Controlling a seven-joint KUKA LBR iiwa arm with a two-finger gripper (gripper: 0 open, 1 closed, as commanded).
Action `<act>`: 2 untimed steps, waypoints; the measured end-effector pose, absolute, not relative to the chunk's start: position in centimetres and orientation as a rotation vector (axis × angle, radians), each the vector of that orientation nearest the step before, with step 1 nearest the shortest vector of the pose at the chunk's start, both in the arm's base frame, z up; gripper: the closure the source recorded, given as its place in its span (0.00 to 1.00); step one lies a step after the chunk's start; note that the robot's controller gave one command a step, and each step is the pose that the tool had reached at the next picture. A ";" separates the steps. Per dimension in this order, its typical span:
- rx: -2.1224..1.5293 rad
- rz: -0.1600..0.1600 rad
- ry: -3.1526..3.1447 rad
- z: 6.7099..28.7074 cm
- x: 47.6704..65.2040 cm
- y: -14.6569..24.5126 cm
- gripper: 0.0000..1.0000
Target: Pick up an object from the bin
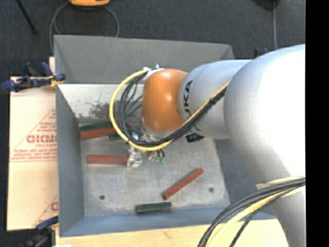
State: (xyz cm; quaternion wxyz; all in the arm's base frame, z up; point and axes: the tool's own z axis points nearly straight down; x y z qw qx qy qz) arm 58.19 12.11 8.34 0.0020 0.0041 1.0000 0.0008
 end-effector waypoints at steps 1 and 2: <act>0.013 0.002 3.139 8.1 58.1 12.1 0.00; 0.014 0.003 3.136 8.4 58.2 12.1 1.00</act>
Offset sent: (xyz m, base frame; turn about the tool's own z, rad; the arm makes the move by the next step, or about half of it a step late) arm 0.0000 0.0000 0.0000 0.0000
